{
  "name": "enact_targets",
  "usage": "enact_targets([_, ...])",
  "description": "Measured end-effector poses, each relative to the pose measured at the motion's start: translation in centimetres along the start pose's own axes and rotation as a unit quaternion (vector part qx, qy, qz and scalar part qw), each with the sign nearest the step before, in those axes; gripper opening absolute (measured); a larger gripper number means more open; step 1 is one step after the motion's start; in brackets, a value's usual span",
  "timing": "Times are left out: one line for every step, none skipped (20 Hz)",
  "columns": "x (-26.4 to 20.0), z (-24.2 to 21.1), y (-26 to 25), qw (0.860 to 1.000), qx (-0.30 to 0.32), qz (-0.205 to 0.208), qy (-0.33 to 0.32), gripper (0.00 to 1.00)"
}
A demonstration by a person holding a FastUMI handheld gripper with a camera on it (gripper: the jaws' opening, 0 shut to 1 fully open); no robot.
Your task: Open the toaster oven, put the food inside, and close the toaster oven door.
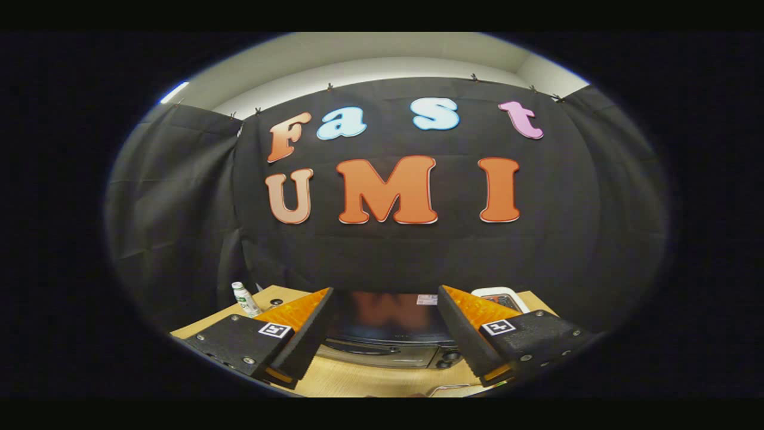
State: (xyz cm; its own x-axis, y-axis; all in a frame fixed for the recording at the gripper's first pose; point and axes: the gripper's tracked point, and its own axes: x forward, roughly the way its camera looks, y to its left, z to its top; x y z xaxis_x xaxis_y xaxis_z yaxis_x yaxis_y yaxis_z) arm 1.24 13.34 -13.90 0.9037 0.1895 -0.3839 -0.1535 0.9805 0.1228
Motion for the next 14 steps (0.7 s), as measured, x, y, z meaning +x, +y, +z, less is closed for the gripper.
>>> enact_targets([0.5, -0.8, 0.3, 1.0, 0.001, 0.001, 0.01, 1.0])
enact_targets([1.1, -1.9, 0.4, 1.0, 0.003, 0.001, 0.02, 1.0])
enact_targets([1.6, -2.9, 0.5, 0.999, 0.005, 0.0, 0.031, 1.0])
enact_targets([2.0, -3.9, 0.8, 0.999, 0.005, 0.001, 0.041, 1.0])
enact_targets([2.6, -4.8, 1.1, 0.999, 0.003, 0.0, 0.051, 1.0])
enact_targets([3.1, -5.6, 1.4, 0.998, 0.0, 0.002, 0.058, 1.0])
enact_targets([3.7, -6.4, 1.8, 0.998, -0.006, 0.003, 0.064, 1.0])
enact_targets([4.2, -7.3, 2.0, 0.997, -0.013, 0.002, 0.074, 1.0])
enact_targets([4.7, -8.6, 2.5, 0.996, -0.02, 0.006, 0.089, 1.0])
enact_targets([4.9, -9.9, 2.9, 0.994, -0.028, 0.008, 0.103, 0.99])
enact_targets([5.1, -10.7, 3.0, 0.994, -0.032, 0.003, 0.103, 1.0])
enact_targets([5.3, -11.1, 2.9, 0.994, -0.039, -0.004, 0.098, 1.0])
enact_targets([5.5, -11.7, 2.8, 0.994, -0.048, -0.009, 0.101, 1.0])
enact_targets([6.0, -12.4, 2.8, 0.993, -0.056, -0.014, 0.107, 1.0])
